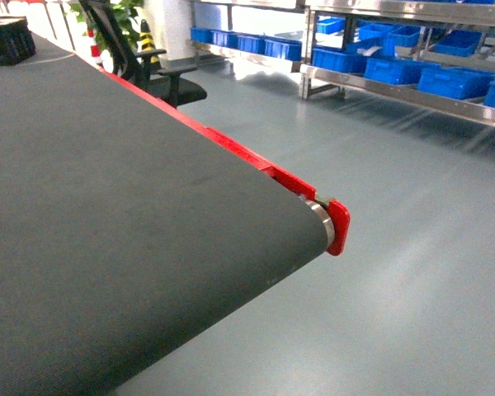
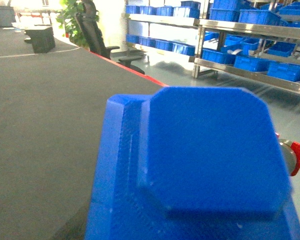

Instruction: Sort blue parts and orange caps into right shelf containers

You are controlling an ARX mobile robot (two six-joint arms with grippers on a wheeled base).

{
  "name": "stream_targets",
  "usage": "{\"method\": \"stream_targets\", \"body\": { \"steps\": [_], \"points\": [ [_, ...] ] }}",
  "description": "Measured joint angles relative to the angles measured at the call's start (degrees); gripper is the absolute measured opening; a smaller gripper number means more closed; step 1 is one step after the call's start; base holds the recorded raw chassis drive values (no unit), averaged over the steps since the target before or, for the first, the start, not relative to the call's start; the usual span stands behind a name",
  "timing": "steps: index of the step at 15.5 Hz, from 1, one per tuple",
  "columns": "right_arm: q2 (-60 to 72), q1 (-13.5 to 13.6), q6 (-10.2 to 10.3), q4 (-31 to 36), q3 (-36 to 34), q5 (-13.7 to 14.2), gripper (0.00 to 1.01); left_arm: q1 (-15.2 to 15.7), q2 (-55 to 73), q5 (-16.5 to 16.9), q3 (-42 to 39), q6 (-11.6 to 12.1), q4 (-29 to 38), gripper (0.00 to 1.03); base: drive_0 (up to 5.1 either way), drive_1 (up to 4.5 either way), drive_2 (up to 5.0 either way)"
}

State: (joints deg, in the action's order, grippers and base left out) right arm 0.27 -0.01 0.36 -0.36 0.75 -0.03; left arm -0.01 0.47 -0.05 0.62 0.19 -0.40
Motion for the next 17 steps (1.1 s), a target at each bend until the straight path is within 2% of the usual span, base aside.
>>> {"method": "stream_targets", "body": {
  "steps": [17],
  "points": [
    [0.0,0.0,0.0,0.0,0.0,0.0,0.39,0.0,0.0,0.0,0.0,0.0,0.0,0.42,-1.5,-1.53,-1.5]
  ]
}}
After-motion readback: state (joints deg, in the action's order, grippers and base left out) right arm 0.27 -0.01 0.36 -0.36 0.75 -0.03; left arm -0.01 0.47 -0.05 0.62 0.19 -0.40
